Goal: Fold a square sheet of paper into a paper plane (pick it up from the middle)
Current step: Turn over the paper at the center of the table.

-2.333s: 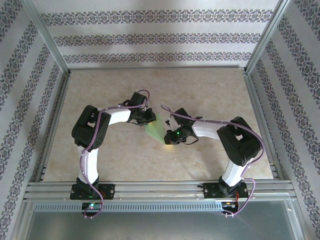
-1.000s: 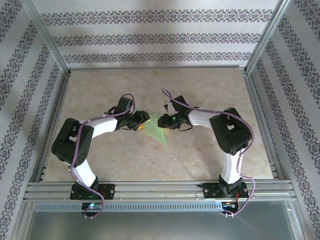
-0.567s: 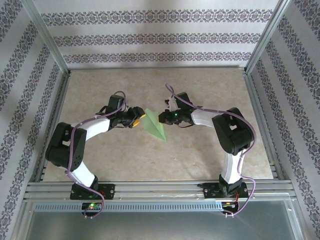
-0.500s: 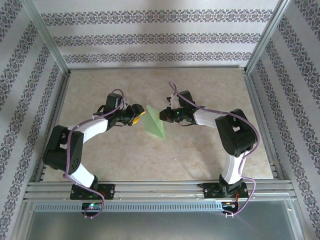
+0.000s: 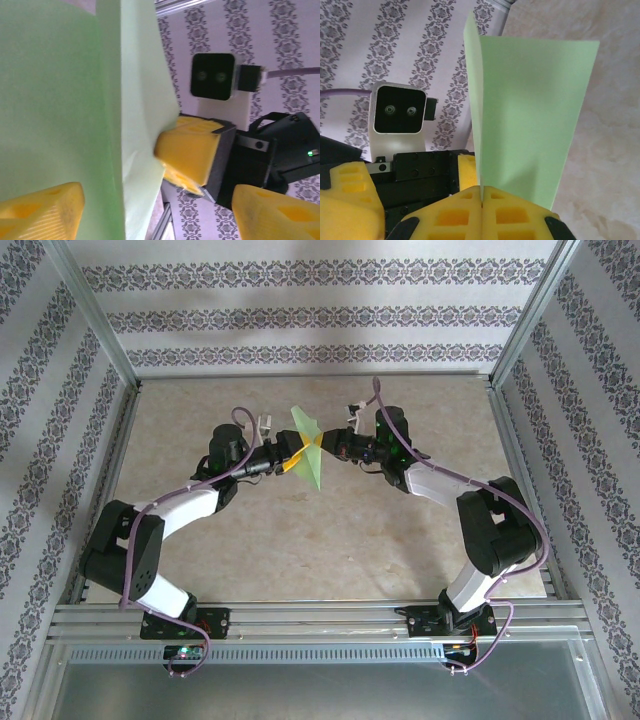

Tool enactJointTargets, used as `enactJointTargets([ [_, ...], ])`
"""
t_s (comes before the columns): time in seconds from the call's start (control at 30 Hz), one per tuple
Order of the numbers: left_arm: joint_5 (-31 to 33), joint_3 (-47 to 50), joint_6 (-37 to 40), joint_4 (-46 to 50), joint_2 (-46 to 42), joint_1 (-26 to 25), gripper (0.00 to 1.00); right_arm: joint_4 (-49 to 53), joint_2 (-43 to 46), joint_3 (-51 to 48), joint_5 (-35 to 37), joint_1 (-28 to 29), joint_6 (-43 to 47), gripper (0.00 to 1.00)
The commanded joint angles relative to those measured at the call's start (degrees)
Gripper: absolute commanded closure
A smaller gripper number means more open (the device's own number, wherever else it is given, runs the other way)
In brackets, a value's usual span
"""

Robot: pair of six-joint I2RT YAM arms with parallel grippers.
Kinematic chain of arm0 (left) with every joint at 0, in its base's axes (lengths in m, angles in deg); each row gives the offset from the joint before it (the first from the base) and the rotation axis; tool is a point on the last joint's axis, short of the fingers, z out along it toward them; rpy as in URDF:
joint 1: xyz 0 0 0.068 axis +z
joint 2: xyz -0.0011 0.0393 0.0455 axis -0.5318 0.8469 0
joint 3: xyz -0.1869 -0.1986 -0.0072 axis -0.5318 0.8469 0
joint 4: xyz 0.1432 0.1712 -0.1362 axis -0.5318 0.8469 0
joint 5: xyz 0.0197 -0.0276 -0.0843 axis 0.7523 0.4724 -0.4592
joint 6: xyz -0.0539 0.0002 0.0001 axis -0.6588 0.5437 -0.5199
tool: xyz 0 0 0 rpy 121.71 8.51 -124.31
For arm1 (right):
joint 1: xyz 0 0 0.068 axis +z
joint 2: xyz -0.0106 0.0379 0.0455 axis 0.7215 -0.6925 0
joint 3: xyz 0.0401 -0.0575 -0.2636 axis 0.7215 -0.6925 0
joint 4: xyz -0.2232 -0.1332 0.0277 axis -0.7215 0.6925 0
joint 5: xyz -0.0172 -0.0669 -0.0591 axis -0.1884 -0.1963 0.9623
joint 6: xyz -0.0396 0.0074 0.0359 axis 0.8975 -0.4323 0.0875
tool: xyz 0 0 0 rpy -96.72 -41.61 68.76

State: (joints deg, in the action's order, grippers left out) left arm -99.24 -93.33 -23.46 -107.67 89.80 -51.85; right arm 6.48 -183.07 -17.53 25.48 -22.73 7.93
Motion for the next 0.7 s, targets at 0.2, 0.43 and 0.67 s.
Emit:
enactJointTargets([
  [0.2, -2.8, 0.0, -3.2, -14.5, 3.3, -0.8, 0.47, -9.3, 0.2, -1.5, -3.6, -0.6, -8.9, 0.94],
  [0.43, -3.1, 0.1, -1.8, -13.7, 3.6, -0.8, 0.58, -10.5, -0.2, -2.0, -4.0, -0.9, -10.4, 0.94],
  [0.67, -3.3, 0.5, -0.8, -17.3, 3.8, -0.9, 0.7, -11.8, -0.4, -1.9, -4.6, -1.0, -12.6, 0.91],
])
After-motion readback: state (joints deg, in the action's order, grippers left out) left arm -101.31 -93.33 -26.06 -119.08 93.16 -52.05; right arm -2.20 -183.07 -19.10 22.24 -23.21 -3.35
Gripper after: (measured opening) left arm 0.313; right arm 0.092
